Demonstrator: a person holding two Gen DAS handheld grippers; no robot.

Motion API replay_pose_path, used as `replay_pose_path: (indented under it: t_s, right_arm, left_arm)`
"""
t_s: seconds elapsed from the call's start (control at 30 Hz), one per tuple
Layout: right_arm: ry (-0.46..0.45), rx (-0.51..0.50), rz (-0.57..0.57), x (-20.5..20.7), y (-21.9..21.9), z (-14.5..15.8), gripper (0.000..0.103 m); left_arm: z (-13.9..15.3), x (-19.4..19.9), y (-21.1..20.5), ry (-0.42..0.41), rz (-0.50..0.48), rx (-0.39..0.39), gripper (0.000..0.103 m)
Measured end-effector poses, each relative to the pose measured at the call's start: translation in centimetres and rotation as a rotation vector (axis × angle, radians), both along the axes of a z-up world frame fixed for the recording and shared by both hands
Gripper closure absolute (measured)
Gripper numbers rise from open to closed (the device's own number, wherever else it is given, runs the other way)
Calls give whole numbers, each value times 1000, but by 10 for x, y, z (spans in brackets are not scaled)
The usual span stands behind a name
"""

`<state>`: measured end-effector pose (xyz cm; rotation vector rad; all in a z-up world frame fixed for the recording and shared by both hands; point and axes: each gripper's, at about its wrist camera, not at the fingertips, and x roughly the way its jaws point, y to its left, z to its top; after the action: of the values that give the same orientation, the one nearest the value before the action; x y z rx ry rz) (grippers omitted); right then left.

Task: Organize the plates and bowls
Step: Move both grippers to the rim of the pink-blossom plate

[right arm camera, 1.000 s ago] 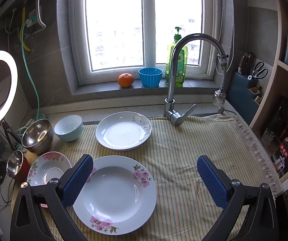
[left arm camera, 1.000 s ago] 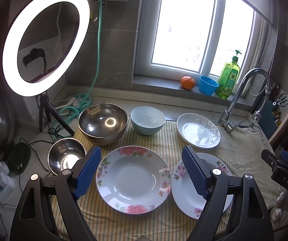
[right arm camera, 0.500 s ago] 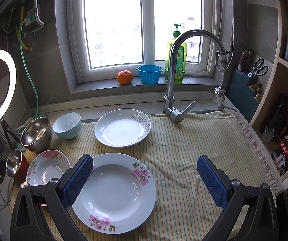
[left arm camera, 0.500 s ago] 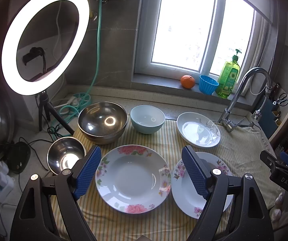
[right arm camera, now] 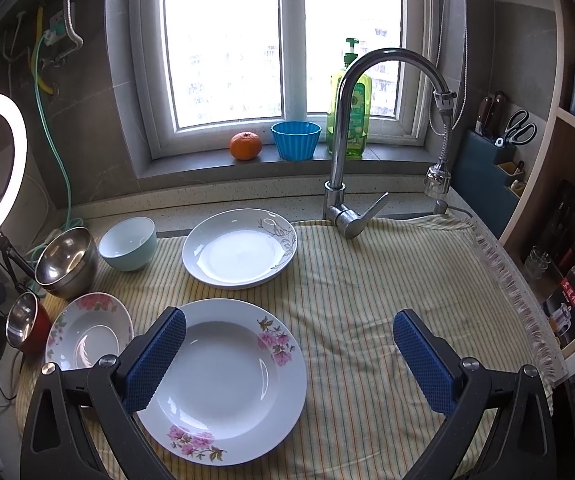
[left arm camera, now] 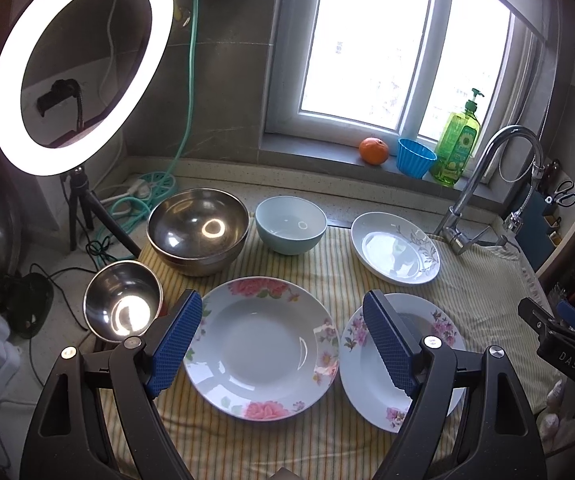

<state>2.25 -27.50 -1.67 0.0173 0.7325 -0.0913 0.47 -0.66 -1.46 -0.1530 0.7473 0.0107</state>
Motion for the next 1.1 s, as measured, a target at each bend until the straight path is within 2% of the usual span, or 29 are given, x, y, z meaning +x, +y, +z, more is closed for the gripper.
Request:
replay_pose_path:
  t_s: [0.3,0.67,1.1]
  right_arm:
    - [7,6,3,6,-11,-10,1]
    - [83,6,6,18,-23,-34,1]
    - [144,-29,82,30,-33,-63,1]
  left_arm:
    - [-14,3,-5,50,-13,-28,20]
    - [-44,6,-17,148,-34,-64,21]
    - [-66,9,-45,211,-58,-59,22]
